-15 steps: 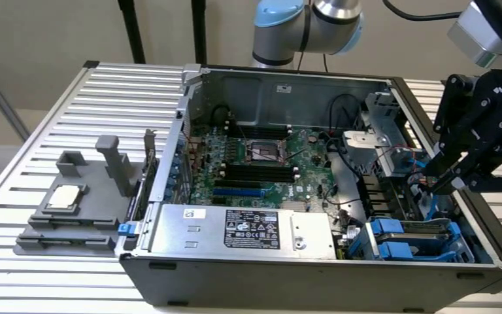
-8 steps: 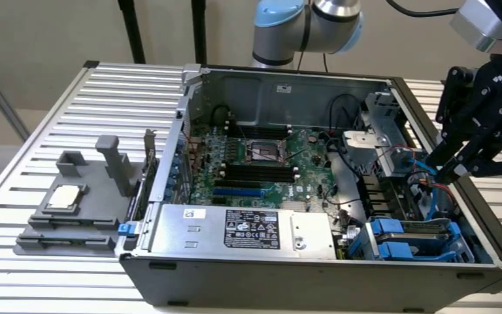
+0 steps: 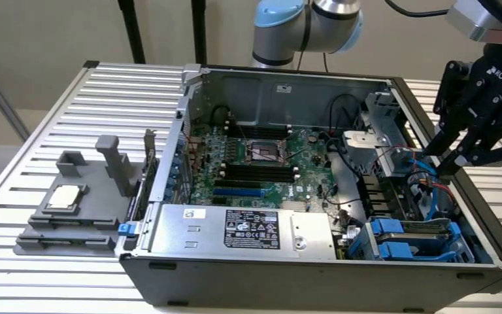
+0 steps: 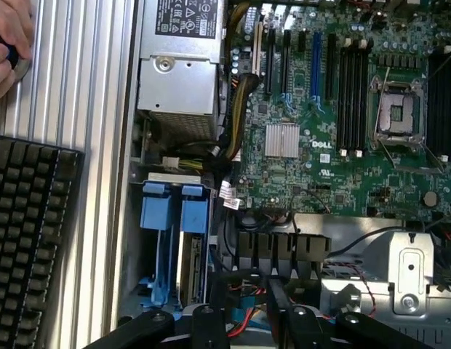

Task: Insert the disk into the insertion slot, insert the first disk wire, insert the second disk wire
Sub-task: 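Insert the first disk wire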

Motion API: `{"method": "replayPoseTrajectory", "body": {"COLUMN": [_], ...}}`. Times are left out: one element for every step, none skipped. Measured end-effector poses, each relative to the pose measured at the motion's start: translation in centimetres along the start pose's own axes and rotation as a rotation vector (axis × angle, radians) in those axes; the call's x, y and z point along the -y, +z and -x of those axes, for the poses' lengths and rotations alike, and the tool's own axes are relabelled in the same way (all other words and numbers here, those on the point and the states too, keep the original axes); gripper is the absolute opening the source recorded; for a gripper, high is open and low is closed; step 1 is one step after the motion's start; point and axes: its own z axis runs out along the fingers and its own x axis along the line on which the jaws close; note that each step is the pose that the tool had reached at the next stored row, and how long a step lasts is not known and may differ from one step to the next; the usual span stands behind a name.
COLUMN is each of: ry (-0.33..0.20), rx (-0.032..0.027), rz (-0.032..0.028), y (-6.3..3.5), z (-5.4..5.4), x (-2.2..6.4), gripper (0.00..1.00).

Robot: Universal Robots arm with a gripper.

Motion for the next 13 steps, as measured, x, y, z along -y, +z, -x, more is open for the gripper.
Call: {"method": "replayPoseTrajectory", "body": {"ry": [0.0, 0.001, 0.001, 0.001, 0.001, 0.001, 0.001, 0.001, 0.001, 0.001, 0.001, 0.001, 0.001], "rx": [-0.0051, -0.0101, -0.0145, -0.0187, -0.0224, -0.0252, -0.0267, -0.0272, -0.0271, -0.027, -0.0269, -0.0267, -0.0266], "rz": [0.0002, 0.0003, 0.0005, 0.0008, 0.0015, 0.0026, 0.004, 0.0054, 0.0072, 0.0094, 0.0122, 0.0153, 0.0187], "y": [0.1, 0.22, 0.32, 0.39, 0.42, 0.42, 0.41, 0.39, 0.39, 0.39, 0.38, 0.39, 0.41], "z": [0.2, 0.4, 0.5, 0.6, 0.6, 0.6, 0.6, 0.6, 0.6, 0.6, 0.5, 0.5, 0.5], "x": [0.06, 0.12, 0.18, 0.26, 0.34, 0.43, 0.56, 0.75, 1.0, 1.3, 1.66, 2.06, 2.5], "gripper": [0.39, 0.39, 0.39, 0.39, 0.39, 0.39, 0.39, 0.39, 0.39, 0.39, 0.39, 0.39, 0.39]}}
